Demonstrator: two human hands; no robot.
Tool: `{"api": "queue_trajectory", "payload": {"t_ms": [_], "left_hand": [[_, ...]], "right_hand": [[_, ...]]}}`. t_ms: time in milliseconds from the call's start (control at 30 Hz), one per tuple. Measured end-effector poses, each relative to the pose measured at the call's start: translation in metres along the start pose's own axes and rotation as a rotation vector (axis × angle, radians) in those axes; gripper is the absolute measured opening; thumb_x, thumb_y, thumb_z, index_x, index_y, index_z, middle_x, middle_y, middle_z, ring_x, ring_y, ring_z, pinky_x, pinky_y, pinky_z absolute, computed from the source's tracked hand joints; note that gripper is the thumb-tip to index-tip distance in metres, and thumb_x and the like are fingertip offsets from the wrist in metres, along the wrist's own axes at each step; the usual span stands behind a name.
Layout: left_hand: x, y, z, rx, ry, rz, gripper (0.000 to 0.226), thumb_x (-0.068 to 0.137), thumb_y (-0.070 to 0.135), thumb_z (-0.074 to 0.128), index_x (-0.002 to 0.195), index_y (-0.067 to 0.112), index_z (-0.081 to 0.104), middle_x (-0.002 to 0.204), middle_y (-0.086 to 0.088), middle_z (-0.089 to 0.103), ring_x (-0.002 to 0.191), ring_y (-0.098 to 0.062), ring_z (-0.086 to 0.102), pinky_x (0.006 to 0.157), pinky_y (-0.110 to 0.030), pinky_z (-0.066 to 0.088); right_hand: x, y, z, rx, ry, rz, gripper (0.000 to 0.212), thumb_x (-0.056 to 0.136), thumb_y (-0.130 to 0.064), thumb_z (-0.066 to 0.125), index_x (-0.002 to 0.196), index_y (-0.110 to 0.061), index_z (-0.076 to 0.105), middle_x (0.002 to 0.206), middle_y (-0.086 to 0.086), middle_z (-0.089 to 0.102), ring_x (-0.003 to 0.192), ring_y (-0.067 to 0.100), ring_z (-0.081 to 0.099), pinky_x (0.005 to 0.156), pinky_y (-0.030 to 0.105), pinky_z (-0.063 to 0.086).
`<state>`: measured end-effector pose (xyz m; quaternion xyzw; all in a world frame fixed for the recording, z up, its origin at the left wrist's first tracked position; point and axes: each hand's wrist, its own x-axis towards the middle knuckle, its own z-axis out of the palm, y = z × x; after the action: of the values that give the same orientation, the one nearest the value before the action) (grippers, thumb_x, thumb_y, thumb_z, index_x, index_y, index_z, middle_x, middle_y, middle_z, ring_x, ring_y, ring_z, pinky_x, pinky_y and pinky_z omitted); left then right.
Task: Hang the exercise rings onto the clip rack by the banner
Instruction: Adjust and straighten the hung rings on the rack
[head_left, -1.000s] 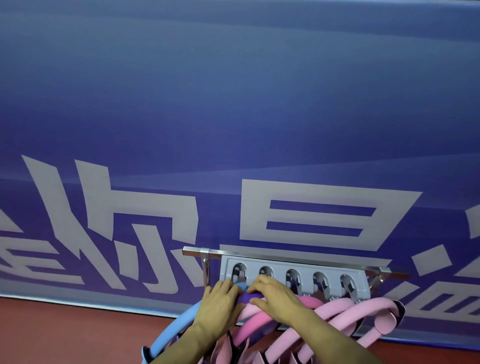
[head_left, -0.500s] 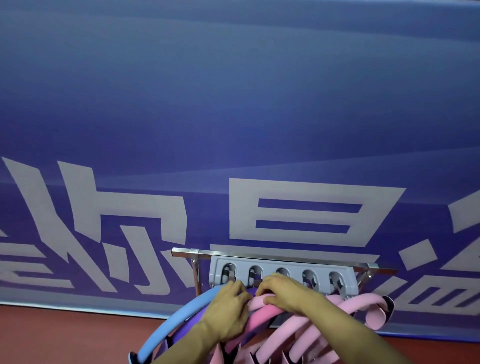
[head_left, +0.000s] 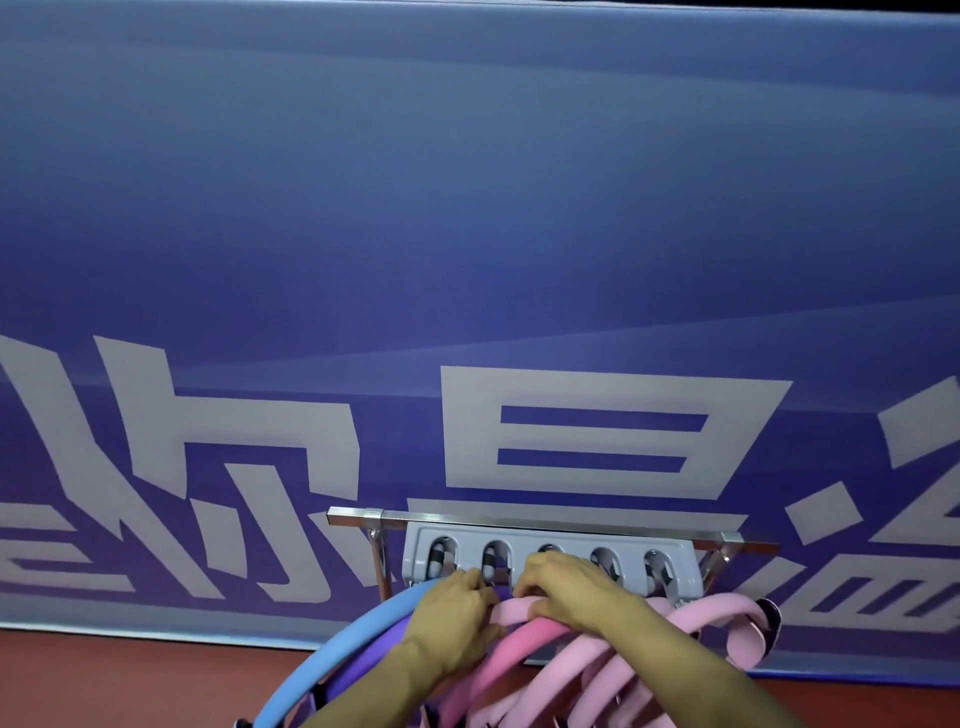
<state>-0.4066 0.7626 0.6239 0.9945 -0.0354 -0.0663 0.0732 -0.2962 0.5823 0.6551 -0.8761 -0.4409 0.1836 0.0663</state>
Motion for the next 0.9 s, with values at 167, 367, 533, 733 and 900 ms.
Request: {"api": "queue_trajectory", "payload": {"t_ms": [167, 367, 533, 733, 900], "left_hand": [[-0.003, 0.004, -0.002, 0.012, -0.013, -0.028, 0.042, 0.095, 0.050, 0.045, 0.121, 0.019, 0.058, 0.121, -0.004, 0.052, 0.117, -0.026, 0.049, 0.096, -0.041, 0.039], [-0.004, 0.011, -0.003, 0.002, -0.009, -0.047, 0.040, 0.096, 0.047, 0.039, 0.121, 0.018, 0.053, 0.124, -0.003, 0.049, 0.120, -0.026, 0.046, 0.096, -0.045, 0.038], [-0.005, 0.019, -0.002, 0.020, 0.030, -0.040, 0.041, 0.099, 0.045, 0.032, 0.123, 0.019, 0.052, 0.129, -0.002, 0.045, 0.120, -0.026, 0.043, 0.094, -0.044, 0.036], [-0.005, 0.019, -0.003, -0.074, 0.040, -0.084, 0.036, 0.092, 0.048, 0.045, 0.113, 0.026, 0.064, 0.117, 0.003, 0.051, 0.110, -0.024, 0.048, 0.089, -0.037, 0.037], [-0.005, 0.014, 0.004, -0.124, 0.052, -0.045, 0.037, 0.093, 0.055, 0.040, 0.107, 0.028, 0.061, 0.110, 0.002, 0.050, 0.106, -0.023, 0.049, 0.088, -0.039, 0.039]], "right_hand": [[-0.003, 0.003, -0.002, 0.012, 0.007, -0.033, 0.030, 0.090, -0.029, 0.061, 0.119, -0.034, 0.067, 0.119, -0.010, 0.063, 0.117, 0.016, 0.053, 0.092, 0.034, 0.045], [-0.003, 0.008, 0.003, 0.062, 0.027, -0.007, 0.028, 0.091, -0.029, 0.060, 0.118, -0.032, 0.065, 0.119, -0.011, 0.061, 0.115, 0.014, 0.055, 0.094, 0.032, 0.045], [-0.003, 0.013, 0.001, 0.131, 0.010, 0.035, 0.025, 0.086, -0.029, 0.063, 0.110, -0.035, 0.066, 0.108, -0.015, 0.060, 0.095, 0.006, 0.055, 0.091, 0.030, 0.048], [-0.007, 0.017, 0.000, 0.195, 0.007, 0.093, 0.017, 0.088, -0.032, 0.066, 0.103, -0.033, 0.072, 0.102, -0.017, 0.065, 0.097, 0.006, 0.061, 0.089, 0.027, 0.049], [-0.026, 0.025, -0.003, 0.165, -0.021, 0.007, 0.030, 0.083, -0.054, 0.060, 0.103, -0.034, 0.069, 0.107, -0.014, 0.064, 0.097, 0.007, 0.060, 0.090, 0.033, 0.050]]}}
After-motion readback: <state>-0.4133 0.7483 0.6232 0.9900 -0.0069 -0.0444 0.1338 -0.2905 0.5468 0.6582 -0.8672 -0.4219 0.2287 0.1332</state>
